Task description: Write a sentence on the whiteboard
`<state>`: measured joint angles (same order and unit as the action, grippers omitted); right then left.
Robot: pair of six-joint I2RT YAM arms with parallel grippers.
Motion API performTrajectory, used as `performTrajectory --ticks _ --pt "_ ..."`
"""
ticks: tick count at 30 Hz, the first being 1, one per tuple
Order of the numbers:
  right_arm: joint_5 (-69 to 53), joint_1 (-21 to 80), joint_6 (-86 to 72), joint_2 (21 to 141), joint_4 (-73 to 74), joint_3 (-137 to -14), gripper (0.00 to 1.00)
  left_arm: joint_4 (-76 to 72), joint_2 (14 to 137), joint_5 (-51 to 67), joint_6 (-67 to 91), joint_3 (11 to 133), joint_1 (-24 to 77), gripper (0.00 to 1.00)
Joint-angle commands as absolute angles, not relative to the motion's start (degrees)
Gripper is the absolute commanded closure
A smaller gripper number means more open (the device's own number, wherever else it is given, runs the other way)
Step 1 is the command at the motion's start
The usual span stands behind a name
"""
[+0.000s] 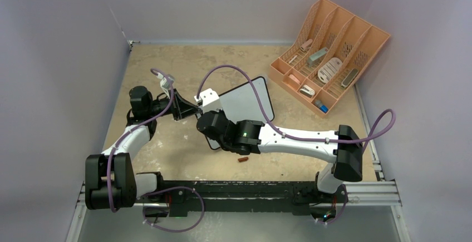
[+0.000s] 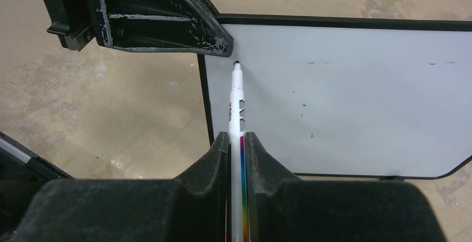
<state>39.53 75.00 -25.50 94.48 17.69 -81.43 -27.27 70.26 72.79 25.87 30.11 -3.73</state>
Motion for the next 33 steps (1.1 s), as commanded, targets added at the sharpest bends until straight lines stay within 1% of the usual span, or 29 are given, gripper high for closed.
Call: performTrajectory --ticks 1,19,33 --pt "40.9 75.3 -25.6 94.9 17.0 -84.2 1.00 -26.3 70.0 73.7 23.2 31.0 -2.7 1.00" --pt "39.4 75.2 -27.0 95.9 20.2 -83.8 1.00 -26.3 69.8 73.7 23.2 31.1 -2.7 1.00" --pt "35.8 75.4 -27.7 95.5 21.0 -82.0 1.00 -26.2 69.7 73.6 23.2 31.1 -2.7 1.00"
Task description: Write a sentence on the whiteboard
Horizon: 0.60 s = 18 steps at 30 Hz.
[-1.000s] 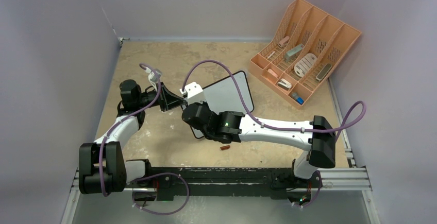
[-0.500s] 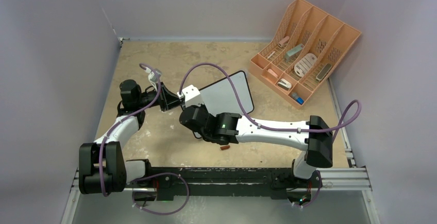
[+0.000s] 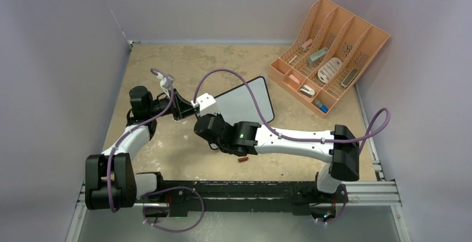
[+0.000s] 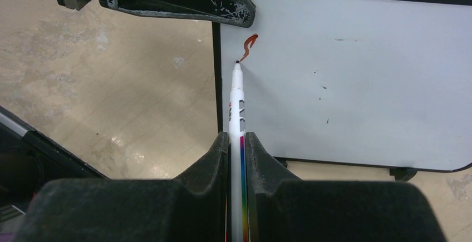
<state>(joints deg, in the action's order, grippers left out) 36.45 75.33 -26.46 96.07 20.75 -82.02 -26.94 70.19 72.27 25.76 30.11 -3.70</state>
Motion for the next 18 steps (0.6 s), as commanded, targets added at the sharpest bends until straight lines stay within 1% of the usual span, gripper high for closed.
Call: performTrajectory --ticks 1,13,18 --pt "35.6 75.4 -27.7 95.5 21.1 -81.9 1.00 -26.2 69.7 73.6 23.2 31.1 -2.7 1.00" --pt "36.0 75.8 -28.1 94.8 22.9 -82.7 1.00 -26.2 70.0 73.4 23.1 31.1 -2.7 1.00" --pt "38.9 75.9 -27.8 92.7 22.0 -83.3 1.00 -26.3 70.0 73.4 23.1 31.1 -2.7 1.00"
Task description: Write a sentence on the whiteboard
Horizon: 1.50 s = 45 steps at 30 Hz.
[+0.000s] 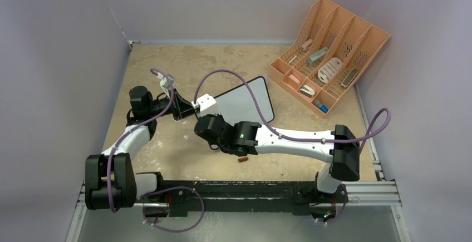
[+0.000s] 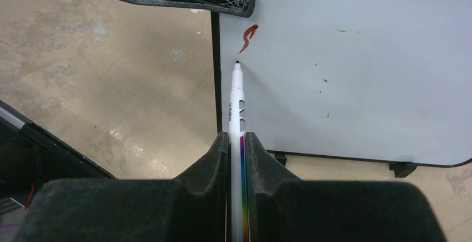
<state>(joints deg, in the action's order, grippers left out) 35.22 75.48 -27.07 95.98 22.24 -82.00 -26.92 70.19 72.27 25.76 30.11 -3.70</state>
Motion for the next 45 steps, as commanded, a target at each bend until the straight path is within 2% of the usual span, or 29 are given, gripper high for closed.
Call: performTrajectory --ticks 1,45 --pt "39.5 75.8 -27.6 92.1 21.1 -82.9 1.00 -26.3 70.0 73.3 23.1 31.1 -2.7 1.00" --pt "42.9 75.5 -24.7 96.0 16.2 -83.9 1.00 -25.7 70.0 73.6 22.7 31.2 -2.7 1.00"
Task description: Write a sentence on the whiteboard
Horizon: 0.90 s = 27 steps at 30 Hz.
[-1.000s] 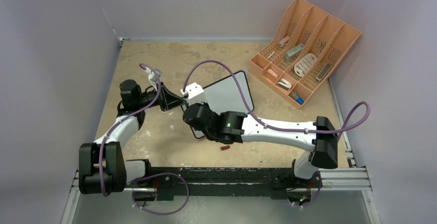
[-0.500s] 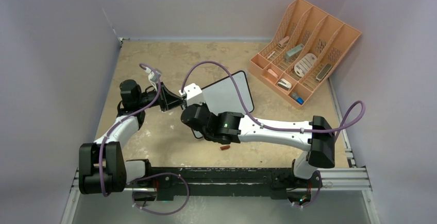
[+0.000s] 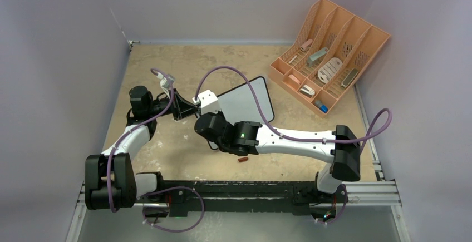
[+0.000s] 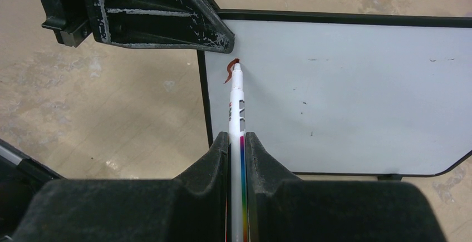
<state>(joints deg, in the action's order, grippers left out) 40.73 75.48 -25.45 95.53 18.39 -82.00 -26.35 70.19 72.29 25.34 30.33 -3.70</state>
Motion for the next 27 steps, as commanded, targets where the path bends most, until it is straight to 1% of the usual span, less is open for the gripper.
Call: performTrajectory --ticks 1,13,27 --pt "42.9 75.5 -24.7 96.0 16.2 -83.9 1.00 -25.7 69.9 73.6 22.7 31.2 -2.7 1.00" --pt "42.0 75.0 -24.6 96.9 17.1 -83.6 1.00 -25.8 69.9 73.9 22.8 31.2 -2.7 1.00" --pt "42.3 75.0 -28.2 95.1 20.9 -79.1 1.00 -25.8 69.9 73.9 22.7 31.3 -2.7 1.00"
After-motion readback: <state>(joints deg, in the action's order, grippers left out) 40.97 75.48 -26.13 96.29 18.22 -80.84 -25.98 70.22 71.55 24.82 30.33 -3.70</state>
